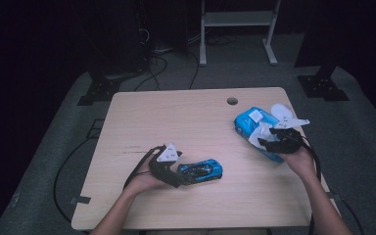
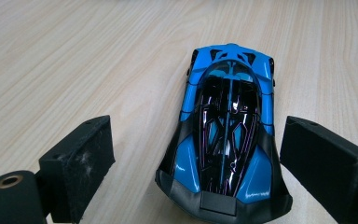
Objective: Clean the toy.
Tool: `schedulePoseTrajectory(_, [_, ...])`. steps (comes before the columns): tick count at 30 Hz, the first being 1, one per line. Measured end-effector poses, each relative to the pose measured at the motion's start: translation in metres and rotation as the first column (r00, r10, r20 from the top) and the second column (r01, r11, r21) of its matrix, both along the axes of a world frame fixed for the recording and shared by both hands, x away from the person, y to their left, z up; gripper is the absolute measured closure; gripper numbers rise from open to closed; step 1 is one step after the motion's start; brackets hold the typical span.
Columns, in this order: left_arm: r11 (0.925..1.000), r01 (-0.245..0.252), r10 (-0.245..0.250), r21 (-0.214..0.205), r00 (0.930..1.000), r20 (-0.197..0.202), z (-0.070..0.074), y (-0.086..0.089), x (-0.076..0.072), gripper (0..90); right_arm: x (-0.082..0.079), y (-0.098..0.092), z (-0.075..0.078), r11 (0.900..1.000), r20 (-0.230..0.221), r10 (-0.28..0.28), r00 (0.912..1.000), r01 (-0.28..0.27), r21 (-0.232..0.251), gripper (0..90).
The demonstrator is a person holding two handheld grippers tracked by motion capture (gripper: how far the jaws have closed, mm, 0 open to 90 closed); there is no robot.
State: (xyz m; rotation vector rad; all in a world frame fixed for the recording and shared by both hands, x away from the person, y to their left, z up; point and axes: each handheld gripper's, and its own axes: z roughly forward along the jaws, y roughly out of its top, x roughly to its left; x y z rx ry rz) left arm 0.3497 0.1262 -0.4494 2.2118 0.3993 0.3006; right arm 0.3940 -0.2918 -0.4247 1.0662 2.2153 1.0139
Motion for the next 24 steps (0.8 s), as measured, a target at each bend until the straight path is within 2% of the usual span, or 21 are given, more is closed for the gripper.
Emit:
schedulePoseTrajectory(3, [1.0000, 0.001, -0.001, 0.003, 1.0000, -0.001, 0.000, 0.000, 0.000, 9.2, 0.001, 0.000, -0.003, 1.0000, -0.010, 0.003, 0.9999, -0.003, -0.007, 44.9])
schedulePoseTrajectory(4, [1.0000, 0.002, -0.002, 0.010, 1.0000, 0.002, -0.001, 0.001, 0.000, 9.2, 0.002, -0.001, -0.004, 1.0000, -0.012, -0.002, 0.9999, 0.002, -0.007, 51.6])
schedulePoseTrajectory(5, [1.0000, 0.002, -0.002, 0.010, 1.0000, 0.002, -0.001, 0.001, 0.000, 9.2, 0.002, -0.001, -0.004, 1.0000, -0.012, -0.002, 0.9999, 0.002, -0.007, 51.6])
schedulePoseTrajectory(7, [1.0000, -0.001, 0.001, 0.010, 1.0000, 0.001, -0.001, 0.001, 0.000, 9.2, 0.003, -0.004, -0.005, 0.9999, -0.010, -0.014, 0.9999, 0.014, 0.002, 61.3])
schedulePoseTrajectory(11, [0.9999, -0.001, 0.001, 0.013, 1.0000, 0.005, -0.002, 0.002, 0.001, 9.2, 0.003, -0.006, -0.006, 0.9998, -0.013, -0.018, 0.9997, 0.018, -0.007, 66.8])
schedulePoseTrajectory(12, [0.9999, -0.002, 0.002, 0.012, 1.0000, 0.006, -0.001, 0.002, 0.001, 9.2, 0.003, -0.006, -0.006, 0.9997, -0.012, -0.022, 0.9997, 0.022, -0.014, 71.3])
schedulePoseTrajectory(16, [0.9999, -0.002, 0.002, 0.014, 1.0000, 0.006, -0.002, 0.002, 0.001, 9.2, 0.003, -0.007, -0.006, 0.9995, -0.021, -0.029, 0.9994, 0.029, -0.009, 79.7])
schedulePoseTrajectory(21, [0.9999, -0.002, 0.002, 0.017, 1.0000, 0.009, -0.003, 0.002, 0.001, 9.2, 0.004, -0.009, -0.005, 0.9994, -0.025, -0.035, 0.9991, 0.035, -0.004, 84.3])
schedulePoseTrajectory(24, [0.9999, -0.002, 0.002, 0.015, 1.0000, 0.009, -0.003, 0.003, 0.001, 9.2, 0.003, -0.011, -0.003, 0.9992, -0.027, -0.035, 0.9990, 0.035, 0.020, 85.6])
